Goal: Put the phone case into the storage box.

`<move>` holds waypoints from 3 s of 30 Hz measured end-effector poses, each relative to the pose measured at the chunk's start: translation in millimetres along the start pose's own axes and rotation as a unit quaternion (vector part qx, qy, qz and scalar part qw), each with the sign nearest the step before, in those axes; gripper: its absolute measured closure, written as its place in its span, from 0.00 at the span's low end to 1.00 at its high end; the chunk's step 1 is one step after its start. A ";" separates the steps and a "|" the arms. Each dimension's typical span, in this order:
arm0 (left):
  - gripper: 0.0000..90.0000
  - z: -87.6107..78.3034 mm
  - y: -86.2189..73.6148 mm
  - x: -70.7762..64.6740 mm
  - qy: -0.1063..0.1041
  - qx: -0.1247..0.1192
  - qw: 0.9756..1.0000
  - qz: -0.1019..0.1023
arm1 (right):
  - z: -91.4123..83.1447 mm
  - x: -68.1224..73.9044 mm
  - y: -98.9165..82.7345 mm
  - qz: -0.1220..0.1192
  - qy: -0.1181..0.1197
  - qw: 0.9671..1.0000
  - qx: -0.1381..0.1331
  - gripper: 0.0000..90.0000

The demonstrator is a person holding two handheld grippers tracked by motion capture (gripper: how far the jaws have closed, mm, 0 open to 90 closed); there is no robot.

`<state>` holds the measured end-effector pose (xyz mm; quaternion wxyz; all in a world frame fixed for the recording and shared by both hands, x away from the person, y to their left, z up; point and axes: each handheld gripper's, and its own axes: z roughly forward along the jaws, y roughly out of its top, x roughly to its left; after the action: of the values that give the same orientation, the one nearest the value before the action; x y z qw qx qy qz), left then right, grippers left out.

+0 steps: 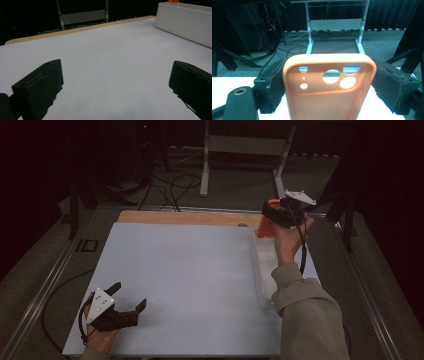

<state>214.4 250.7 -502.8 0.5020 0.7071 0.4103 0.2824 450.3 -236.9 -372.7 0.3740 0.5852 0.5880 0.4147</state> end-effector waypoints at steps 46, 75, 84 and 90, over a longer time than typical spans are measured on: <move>0.00 -1.3 0.1 0.8 0.001 -0.003 1.000 -0.001 | 37.7 -2.8 -52.0 0.006 -0.032 0.996 0.082 0.18; 0.00 -2.2 0.1 1.4 0.002 -0.004 1.000 -0.002 | 49.9 0.5 -60.3 -0.012 -0.037 0.993 0.111 0.17; 0.00 -2.6 0.1 1.5 0.002 -0.005 1.000 -0.005 | 49.6 -0.6 -59.4 0.001 -0.031 0.994 0.102 0.12; 0.00 -2.7 0.2 1.6 0.001 -0.006 1.000 -0.005 | 47.2 -1.4 -57.5 0.006 -0.039 0.995 0.091 0.11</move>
<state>213.0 253.4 -501.8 0.5068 0.7019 0.4125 0.2834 472.3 -234.3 -443.7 0.3393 0.6364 0.6047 0.3380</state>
